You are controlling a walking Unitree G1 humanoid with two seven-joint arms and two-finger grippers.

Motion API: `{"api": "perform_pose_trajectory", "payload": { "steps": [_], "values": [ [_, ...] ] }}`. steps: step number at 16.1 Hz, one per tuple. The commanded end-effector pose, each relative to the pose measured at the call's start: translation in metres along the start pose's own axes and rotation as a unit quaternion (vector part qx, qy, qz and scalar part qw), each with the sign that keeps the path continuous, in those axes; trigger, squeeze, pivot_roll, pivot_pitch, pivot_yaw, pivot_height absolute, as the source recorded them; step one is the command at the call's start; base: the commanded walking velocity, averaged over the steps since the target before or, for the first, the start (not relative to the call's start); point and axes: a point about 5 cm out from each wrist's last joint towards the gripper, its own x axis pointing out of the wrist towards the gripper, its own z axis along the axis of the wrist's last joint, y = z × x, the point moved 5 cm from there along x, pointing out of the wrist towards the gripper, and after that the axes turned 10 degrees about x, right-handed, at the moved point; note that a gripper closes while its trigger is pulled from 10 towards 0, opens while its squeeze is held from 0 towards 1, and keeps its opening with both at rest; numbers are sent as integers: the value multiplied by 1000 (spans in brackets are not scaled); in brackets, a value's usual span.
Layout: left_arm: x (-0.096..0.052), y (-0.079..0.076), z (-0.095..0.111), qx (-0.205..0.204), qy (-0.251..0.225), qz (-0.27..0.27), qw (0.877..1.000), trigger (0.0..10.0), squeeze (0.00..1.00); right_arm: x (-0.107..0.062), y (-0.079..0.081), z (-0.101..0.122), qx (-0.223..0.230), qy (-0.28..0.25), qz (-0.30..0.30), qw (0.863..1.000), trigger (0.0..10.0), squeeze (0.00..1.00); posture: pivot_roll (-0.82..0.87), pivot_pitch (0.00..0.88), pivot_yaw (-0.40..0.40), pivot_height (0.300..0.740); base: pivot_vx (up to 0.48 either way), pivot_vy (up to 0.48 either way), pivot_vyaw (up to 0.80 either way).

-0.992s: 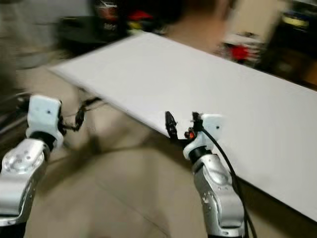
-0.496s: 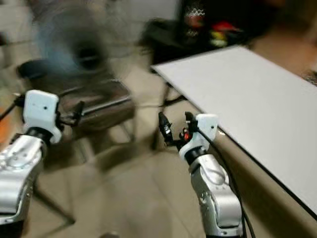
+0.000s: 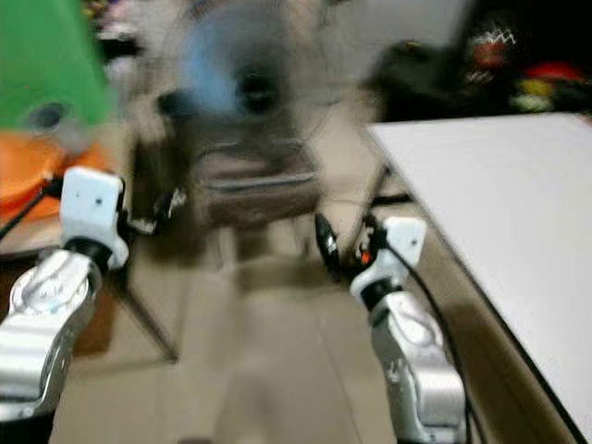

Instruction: Setting the table

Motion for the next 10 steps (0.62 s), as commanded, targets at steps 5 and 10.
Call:
{"api": "perform_pose_trajectory", "payload": {
  "steps": [5,10],
  "values": [
    [-4,12,-1,11,6,13,1000,10000,0,4,7,-1,21,-4,13,1000,10000,0,154,0,-27,740,0,480,800],
    [3,13,7,32,-7,8,999,10000,0,3,-4,5,12,-29,-36,999,10000,0,150,0,17,740,0,-60,613]
  ]
}}
